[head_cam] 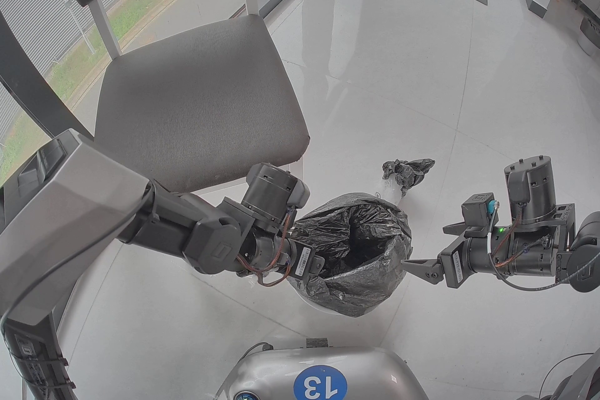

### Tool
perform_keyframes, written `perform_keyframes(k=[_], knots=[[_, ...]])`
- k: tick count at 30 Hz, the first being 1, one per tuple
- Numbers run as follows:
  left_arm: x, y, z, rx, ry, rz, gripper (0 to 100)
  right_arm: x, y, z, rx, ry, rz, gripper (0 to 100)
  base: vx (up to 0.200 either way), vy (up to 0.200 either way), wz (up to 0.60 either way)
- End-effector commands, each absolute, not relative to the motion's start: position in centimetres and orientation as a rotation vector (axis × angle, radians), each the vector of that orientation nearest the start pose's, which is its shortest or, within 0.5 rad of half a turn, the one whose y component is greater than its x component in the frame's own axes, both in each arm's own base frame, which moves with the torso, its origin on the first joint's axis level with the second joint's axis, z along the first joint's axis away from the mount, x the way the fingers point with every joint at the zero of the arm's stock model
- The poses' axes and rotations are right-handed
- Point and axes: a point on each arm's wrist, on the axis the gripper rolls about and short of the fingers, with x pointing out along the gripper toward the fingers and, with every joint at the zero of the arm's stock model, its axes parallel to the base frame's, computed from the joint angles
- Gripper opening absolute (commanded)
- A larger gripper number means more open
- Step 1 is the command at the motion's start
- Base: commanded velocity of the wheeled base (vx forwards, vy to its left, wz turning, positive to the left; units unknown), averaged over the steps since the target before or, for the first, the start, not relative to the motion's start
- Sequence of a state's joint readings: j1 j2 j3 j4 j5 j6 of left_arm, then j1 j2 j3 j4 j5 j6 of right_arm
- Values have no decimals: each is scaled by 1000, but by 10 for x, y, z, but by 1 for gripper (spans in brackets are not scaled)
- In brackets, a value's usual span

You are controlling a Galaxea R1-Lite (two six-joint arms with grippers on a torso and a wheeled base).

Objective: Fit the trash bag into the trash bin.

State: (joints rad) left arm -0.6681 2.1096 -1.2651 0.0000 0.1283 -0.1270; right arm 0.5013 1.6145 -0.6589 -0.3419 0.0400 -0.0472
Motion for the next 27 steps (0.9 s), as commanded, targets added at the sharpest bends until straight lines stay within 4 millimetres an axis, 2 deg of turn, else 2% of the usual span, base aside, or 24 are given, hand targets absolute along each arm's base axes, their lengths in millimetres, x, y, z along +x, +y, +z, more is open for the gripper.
perform_keyframes(k=[1, 5, 6, 10, 16, 23, 27], knots=[[310, -244, 102, 202, 814, -460, 100, 227, 126, 142, -187, 591, 539, 100, 0, 0, 0], [302, -240, 106, 110, 856, -552, 100, 227, 126, 142, -187, 591, 539, 100, 0, 0, 0], [297, -235, 109, 67, 871, -634, 100, 227, 126, 142, -187, 592, 540, 100, 0, 0, 0], [298, -220, 99, 19, 810, -732, 100, 227, 126, 142, -183, 592, 552, 100, 0, 0, 0], [291, -212, 84, -11, 718, -862, 100, 226, 126, 142, -175, 592, 580, 100, 0, 0, 0], [289, -211, 84, -12, 696, -873, 100, 227, 126, 143, -174, 589, 581, 100, 0, 0, 0], [289, -208, 82, 34, 706, -794, 100, 227, 126, 143, -175, 590, 580, 100, 0, 0, 0]])
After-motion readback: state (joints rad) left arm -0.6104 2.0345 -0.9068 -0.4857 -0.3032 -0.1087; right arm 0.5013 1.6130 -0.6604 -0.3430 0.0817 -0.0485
